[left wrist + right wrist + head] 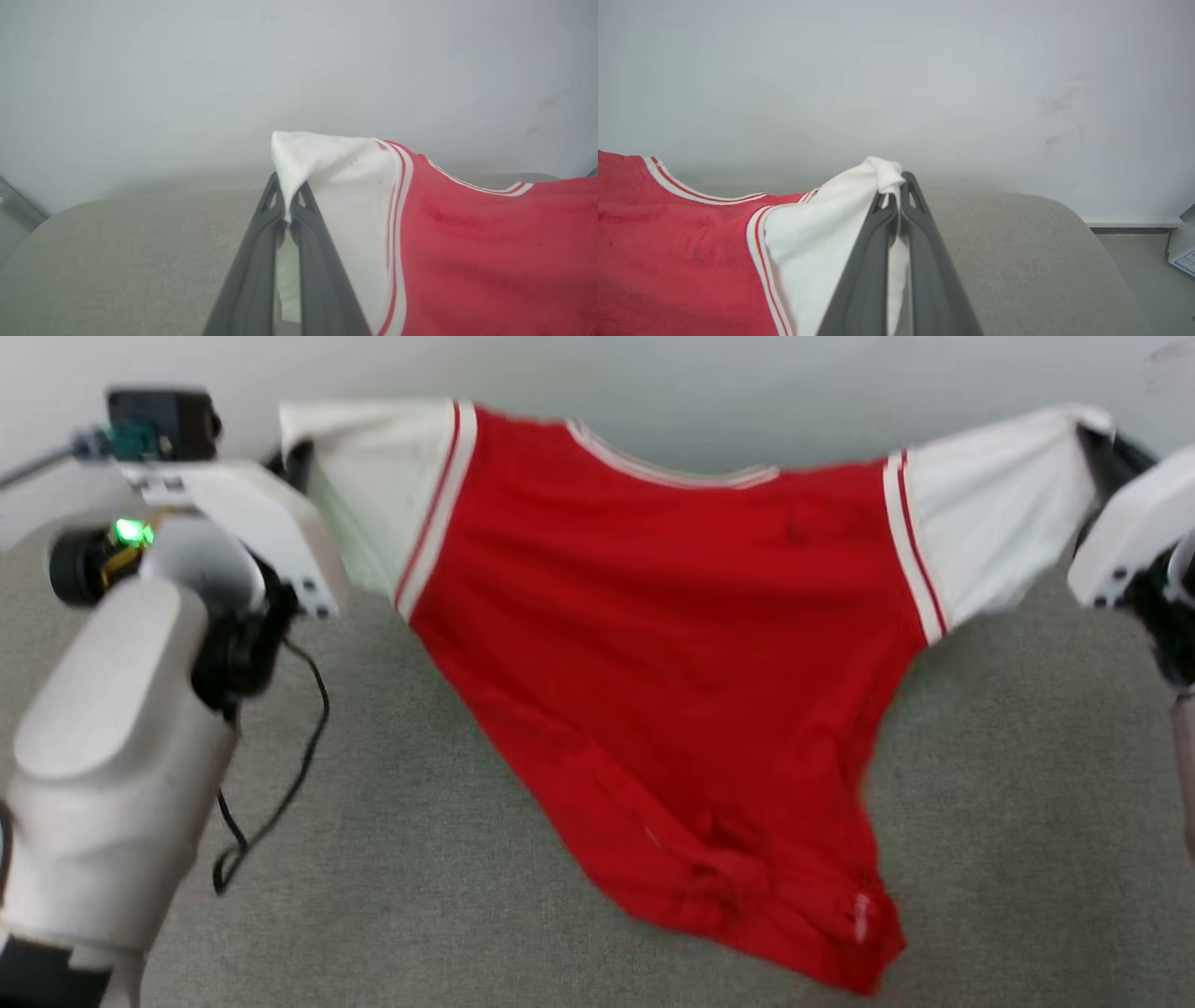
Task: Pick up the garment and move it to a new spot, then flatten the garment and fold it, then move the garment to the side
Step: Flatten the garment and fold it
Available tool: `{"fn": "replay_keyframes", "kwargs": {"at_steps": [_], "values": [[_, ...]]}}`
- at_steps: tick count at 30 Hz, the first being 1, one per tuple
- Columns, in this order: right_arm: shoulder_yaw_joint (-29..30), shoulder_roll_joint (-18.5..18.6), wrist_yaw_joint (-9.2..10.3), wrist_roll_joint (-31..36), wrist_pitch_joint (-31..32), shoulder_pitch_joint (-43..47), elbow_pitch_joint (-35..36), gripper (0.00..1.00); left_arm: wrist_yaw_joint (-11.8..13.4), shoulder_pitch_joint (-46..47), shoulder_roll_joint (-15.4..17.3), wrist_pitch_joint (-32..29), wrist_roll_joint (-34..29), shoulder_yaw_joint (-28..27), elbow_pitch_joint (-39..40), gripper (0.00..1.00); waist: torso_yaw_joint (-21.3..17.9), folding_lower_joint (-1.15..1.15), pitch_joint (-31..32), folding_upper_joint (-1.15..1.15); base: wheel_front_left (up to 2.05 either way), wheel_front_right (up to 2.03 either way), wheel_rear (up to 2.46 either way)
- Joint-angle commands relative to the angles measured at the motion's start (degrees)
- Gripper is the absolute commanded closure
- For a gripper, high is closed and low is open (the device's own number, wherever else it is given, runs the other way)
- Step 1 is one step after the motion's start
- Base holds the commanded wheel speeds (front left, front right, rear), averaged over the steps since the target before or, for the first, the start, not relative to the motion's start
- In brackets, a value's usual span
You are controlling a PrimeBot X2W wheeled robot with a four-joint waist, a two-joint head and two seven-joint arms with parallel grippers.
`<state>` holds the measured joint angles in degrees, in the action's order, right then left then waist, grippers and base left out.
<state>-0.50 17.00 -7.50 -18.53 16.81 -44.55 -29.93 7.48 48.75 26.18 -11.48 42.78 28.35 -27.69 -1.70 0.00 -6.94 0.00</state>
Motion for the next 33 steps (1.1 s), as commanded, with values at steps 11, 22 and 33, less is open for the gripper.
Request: {"fn": "replay_keyframes", "kwargs": {"at_steps": [11,22,33], "values": [[-5.13,2.07,0.03,1.56,-9.07,-27.05,-6.86,1.00,-2.42,28.36,-4.09,12.17,-4.73,-2.65,-12.67,1.00,-0.49,0.00,-9.57,0.00,0.00,0.00,0.00],[-11.15,3.11,0.03,0.28,-16.32,-44.96,-11.70,1.00,-3.65,44.00,-5.41,19.16,-8.10,-2.28,-18.92,1.00,-1.08,0.00,-16.25,0.00,0.00,0.00,0.00],[-19.38,0.56,0.03,-2.65,-18.52,-50.45,-16.30,1.00,-6.13,46.41,-8.42,21.43,-6.51,-2.08,-25.76,1.00,-0.71,0.00,-24.68,0.00,0.00,0.00,0.00]]}}
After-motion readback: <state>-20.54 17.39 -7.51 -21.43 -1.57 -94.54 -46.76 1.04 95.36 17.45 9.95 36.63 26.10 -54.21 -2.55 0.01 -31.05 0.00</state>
